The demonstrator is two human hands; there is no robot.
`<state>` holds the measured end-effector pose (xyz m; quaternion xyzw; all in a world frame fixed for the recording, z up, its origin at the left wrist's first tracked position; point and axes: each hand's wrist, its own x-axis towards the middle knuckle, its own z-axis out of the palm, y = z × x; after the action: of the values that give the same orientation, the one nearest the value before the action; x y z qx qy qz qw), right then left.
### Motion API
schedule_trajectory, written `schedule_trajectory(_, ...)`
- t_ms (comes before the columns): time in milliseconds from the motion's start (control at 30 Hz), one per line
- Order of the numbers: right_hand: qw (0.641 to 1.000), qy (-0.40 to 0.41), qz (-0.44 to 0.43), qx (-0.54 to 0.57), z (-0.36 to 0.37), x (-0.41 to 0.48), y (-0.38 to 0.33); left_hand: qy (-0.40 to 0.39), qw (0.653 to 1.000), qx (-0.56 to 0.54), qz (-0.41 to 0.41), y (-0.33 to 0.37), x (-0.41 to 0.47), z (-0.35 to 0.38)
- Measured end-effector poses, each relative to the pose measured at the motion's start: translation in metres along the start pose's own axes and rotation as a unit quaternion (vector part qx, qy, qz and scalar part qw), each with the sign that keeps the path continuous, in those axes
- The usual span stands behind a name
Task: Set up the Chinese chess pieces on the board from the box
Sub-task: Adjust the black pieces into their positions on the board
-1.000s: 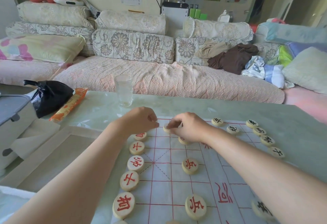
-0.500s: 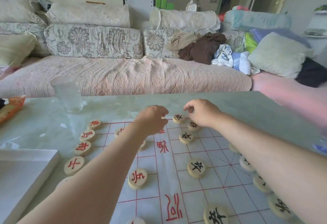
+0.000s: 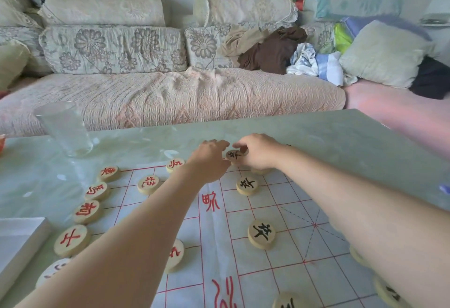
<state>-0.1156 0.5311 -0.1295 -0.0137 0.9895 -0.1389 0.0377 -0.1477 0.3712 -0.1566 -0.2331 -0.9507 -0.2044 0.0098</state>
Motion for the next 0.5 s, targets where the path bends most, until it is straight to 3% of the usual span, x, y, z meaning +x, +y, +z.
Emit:
schedule_trajectory(133,0.995,0.032,0.022,0.097,-0.010,-0.007,0.017,-0.006,1.000,0.013,0.007,0.004,-0.001,0.005)
schedule_trajectory(367,0.998,-0.037,-0.001,0.052,-0.015,-0.041,0.043,0.025,1.000,-0.008,-0.010,0.005,-0.004,0.010)
schedule_trajectory(500,0.999,-0.008,-0.027,0.021,-0.009,-0.049,0.038,0.036,0.998,-0.039,-0.019,0.006,-0.003,0.013)
